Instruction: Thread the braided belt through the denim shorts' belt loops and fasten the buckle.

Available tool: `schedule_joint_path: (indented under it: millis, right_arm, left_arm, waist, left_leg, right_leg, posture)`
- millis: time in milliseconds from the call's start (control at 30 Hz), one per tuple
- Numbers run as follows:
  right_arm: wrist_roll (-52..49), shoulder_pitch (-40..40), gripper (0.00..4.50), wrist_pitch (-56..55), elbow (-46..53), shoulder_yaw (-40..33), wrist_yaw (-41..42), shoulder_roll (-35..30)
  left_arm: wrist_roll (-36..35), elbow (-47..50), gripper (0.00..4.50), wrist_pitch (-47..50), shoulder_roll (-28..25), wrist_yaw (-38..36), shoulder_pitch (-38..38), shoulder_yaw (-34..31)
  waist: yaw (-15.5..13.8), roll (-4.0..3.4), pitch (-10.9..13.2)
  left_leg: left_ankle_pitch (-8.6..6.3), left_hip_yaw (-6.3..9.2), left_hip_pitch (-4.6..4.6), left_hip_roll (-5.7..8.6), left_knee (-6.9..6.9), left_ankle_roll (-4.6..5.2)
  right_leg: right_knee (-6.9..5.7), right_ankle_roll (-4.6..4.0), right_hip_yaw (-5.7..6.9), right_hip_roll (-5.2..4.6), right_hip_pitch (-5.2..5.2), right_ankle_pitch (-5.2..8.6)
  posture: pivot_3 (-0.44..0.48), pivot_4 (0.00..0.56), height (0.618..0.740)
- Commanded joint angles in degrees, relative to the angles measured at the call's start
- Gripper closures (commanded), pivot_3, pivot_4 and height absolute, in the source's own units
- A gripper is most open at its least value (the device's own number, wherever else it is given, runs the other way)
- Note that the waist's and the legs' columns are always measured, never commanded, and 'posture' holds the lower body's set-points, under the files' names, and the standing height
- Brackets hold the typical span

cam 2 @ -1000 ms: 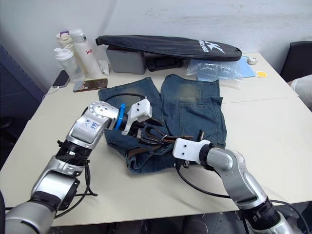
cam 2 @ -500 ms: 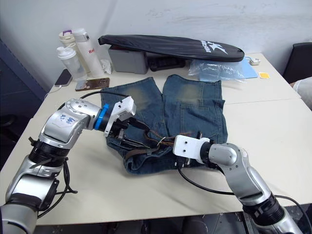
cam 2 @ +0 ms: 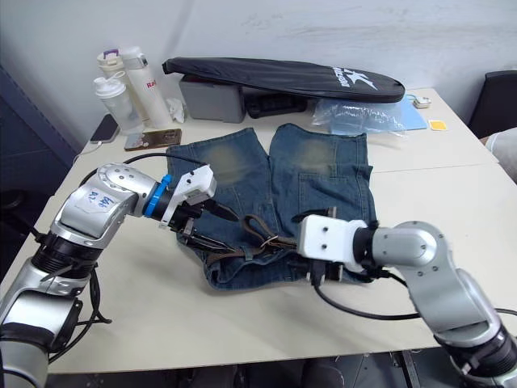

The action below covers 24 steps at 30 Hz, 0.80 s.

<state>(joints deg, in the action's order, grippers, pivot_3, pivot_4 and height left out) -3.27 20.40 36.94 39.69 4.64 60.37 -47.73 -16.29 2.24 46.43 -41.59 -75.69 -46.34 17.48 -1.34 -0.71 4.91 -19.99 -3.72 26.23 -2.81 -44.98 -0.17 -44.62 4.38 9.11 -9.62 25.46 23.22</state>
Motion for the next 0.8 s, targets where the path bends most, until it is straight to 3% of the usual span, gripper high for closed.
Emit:
schedule_joint_path:
  millis: [33, 400, 800]
  right_arm:
    - [2.64, 0.68, 0.1, -7.47, -7.26, -2.98, -2.43, -3.43]
    - [6.01, -3.5, 0.1, -16.64, -11.25, 1.03, -4.08, -5.11]
    - [9.55, -4.22, 0.1, -21.0, -14.15, 3.57, -6.81, -3.46]
  left_arm:
    - [-4.65, 5.33, 0.0, 4.19, -2.04, -0.94, 1.83, -3.15]
    - [-8.92, 10.1, 0.0, 9.31, -6.15, 3.73, 7.28, -7.0]
    - [-10.53, 10.38, 0.0, 9.86, -6.74, 6.55, 7.6, -6.9]
  waist:
    - [0.05, 0.01, 0.0]
    - [0.02, 0.02, 0.01]
    - [-0.02, 0.02, 0.01]
  left_leg:
    - [0.0, -0.02, 0.0, 0.02, 0.0, 0.0]
    - [0.02, -0.05, -0.02, 0.0, -0.03, 0.03]
    - [0.02, -0.07, 0.02, -0.02, -0.03, 0.03]
  right_leg:
    - [0.01, 0.0, -0.02, -0.01, 0.0, 0.0]
    - [0.06, -0.02, -0.07, -0.04, -0.01, 0.01]
    - [0.11, -0.03, -0.11, -0.09, -0.01, 0.02]
  posture:
    - [0.0, 0.15, 0.622]
    - [0.0, 0.15, 0.622]
    - [0.0, 0.15, 0.622]
